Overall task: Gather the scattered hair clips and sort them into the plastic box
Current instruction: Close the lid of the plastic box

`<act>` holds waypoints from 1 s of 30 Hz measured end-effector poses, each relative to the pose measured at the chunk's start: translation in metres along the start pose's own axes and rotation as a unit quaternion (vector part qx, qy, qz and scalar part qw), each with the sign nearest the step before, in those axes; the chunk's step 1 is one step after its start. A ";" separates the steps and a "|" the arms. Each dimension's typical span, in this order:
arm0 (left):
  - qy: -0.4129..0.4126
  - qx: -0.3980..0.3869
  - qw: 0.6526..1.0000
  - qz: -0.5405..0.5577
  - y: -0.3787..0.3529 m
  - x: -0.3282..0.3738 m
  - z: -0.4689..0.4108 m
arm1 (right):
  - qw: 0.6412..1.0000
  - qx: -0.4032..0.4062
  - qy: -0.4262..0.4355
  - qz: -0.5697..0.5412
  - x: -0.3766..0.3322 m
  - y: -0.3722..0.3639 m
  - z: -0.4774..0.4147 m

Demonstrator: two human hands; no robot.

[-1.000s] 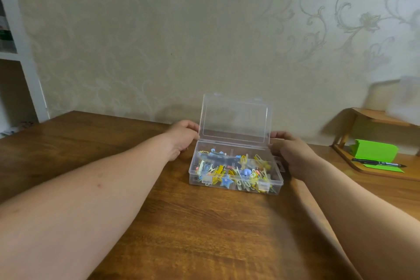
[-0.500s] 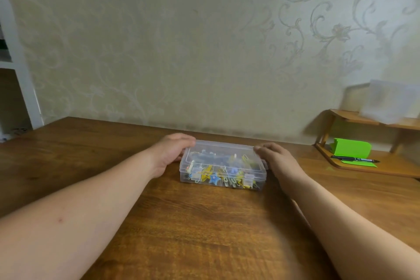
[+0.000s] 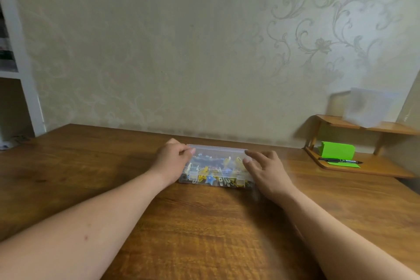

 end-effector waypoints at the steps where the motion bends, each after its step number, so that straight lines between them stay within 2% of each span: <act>1: -0.014 -0.010 0.999 -0.032 0.002 0.005 0.004 | 1.000 -0.002 0.023 0.020 -0.003 0.002 0.005; 3: -0.053 -0.041 0.992 -0.106 0.004 0.018 0.017 | 0.994 -0.012 0.078 0.079 -0.012 0.003 0.018; 5: -0.100 -0.107 0.972 -0.186 -0.003 0.026 0.033 | 0.981 -0.043 0.115 0.150 -0.016 -0.003 0.028; 8: -0.137 -0.179 0.934 -0.279 -0.012 0.023 0.046 | 0.974 -0.063 0.122 0.178 -0.013 -0.015 0.034; 15: -0.160 -0.221 0.910 -0.311 -0.008 0.015 0.041 | 0.969 -0.072 0.115 0.208 -0.023 -0.010 0.036; 21: -0.153 -0.218 0.928 -0.261 -0.009 0.011 0.043 | 0.979 -0.077 0.096 0.166 -0.018 -0.013 0.040; 26: -0.129 -0.175 0.953 -0.212 -0.007 0.012 0.047 | 0.985 -0.086 0.039 0.143 -0.018 -0.015 0.045; 30: -0.062 -0.142 0.975 -0.162 0.000 -0.002 0.047 | 0.986 -0.088 0.030 0.137 -0.031 -0.026 0.037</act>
Point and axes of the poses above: each hand's wrist, its own z-axis away from the middle knuckle, its own y-axis out of the back of the hand, x = y × z, the point moved 4 cm from there along -z, towards the middle knuckle, and after that the axes turned 2 degrees about z, right-handed, at the moved point
